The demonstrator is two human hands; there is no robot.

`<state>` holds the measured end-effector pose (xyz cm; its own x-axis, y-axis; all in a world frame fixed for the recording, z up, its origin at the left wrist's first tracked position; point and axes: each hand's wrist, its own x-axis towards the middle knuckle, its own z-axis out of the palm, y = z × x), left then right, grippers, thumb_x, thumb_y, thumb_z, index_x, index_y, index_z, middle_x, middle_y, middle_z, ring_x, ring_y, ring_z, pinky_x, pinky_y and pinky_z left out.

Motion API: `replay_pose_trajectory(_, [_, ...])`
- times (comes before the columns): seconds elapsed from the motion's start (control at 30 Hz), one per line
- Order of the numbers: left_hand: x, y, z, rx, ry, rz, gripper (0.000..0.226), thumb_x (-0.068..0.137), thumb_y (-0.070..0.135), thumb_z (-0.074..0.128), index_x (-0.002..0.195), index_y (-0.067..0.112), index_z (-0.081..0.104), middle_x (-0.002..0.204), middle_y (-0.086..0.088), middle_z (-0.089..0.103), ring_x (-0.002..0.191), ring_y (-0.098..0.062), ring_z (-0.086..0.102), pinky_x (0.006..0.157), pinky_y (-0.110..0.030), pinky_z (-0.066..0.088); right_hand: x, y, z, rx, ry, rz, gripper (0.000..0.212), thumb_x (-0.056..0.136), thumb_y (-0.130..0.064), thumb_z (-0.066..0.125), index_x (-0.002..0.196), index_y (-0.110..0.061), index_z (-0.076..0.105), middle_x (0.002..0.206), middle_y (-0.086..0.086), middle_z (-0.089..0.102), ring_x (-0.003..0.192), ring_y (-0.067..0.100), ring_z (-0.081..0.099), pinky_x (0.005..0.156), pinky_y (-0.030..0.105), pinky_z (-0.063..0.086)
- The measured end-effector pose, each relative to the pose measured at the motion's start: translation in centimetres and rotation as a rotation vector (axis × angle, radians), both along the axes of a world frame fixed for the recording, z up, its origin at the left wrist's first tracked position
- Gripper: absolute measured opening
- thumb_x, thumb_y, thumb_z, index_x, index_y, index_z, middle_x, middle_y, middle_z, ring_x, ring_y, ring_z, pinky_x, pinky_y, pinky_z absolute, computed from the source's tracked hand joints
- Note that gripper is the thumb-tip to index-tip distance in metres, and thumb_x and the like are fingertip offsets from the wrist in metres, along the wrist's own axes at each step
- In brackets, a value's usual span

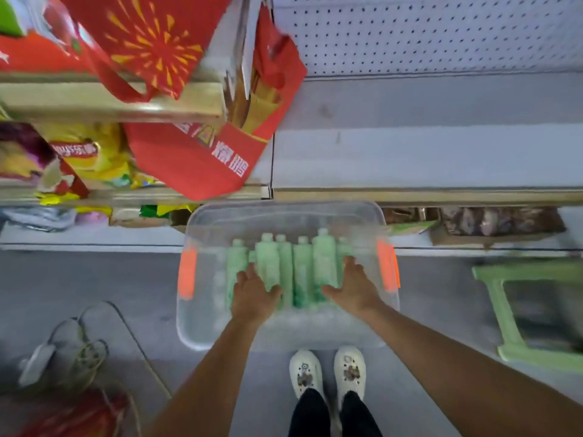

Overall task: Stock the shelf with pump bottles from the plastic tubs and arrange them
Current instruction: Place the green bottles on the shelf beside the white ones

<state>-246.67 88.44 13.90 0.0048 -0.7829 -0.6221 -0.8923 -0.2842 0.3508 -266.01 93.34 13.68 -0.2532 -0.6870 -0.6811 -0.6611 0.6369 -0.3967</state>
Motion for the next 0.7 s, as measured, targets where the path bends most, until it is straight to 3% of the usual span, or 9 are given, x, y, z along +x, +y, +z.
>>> replay_pose_trajectory(0.2, [-1.0,-1.3,-5.4,-0.012,-0.193,-0.049,0.104,0.085,0.061,0.060,0.155,0.013,0.000,0.151,-0.008,0.031,0.132,-0.031,0.043,0.094,-0.045,0.045,2.2,-3.5,-6.1,0.074,0.169,-0.013,0.118,0.079,-0.066,0.062,0.152,-0.004,-0.007,0.155,0.022,0.024,0.138,0.035,0.037,0.102,0.043,0.039])
replay_pose_trajectory(0.37, [-1.6,-1.3,-7.4,-0.026,-0.242,-0.058,0.108,0.086,0.053,0.065,0.154,0.012,-0.009,0.148,-0.010,0.031,0.127,-0.032,0.048,0.090,-0.044,0.046,3.1,-4.0,-8.1,0.075,0.291,-0.052,0.108,0.080,-0.050,0.072,0.150,-0.004,0.005,0.144,0.022,0.034,0.129,0.036,0.043,0.098,0.041,0.043])
replay_pose_trajectory(0.53, [-0.7,-0.7,-5.4,0.038,-0.023,0.047,0.093,0.089,0.045,0.061,0.152,0.014,0.001,0.153,-0.010,0.035,0.129,-0.034,0.048,0.099,-0.044,0.041,1.9,-3.7,-7.2,0.105,0.015,-0.206,0.098,0.083,-0.036,0.068,0.150,-0.002,0.004,0.148,0.019,0.035,0.130,0.035,0.045,0.100,0.039,0.042])
replay_pose_trajectory(0.6, [-0.4,0.4,-3.7,0.026,0.142,0.160,0.081,0.085,0.043,0.064,0.144,0.017,0.015,0.136,-0.009,0.053,0.115,-0.033,0.057,0.098,-0.045,0.045,1.6,-2.7,-5.9,0.052,-0.161,-0.326,0.092,0.083,-0.030,0.067,0.148,-0.003,0.008,0.135,0.016,0.048,0.112,0.031,0.057,0.086,0.036,0.050])
replay_pose_trajectory(0.7, [-0.3,1.9,-0.5,0.006,0.361,0.292,0.069,0.080,0.034,0.070,0.133,0.023,0.028,0.104,0.006,0.065,0.094,-0.021,0.063,0.092,-0.044,0.051,1.6,-0.6,-2.9,-0.033,-0.417,-0.468,0.069,0.075,-0.019,0.073,0.132,-0.005,0.036,0.110,0.011,0.063,0.084,0.019,0.065,0.064,0.030,0.055])
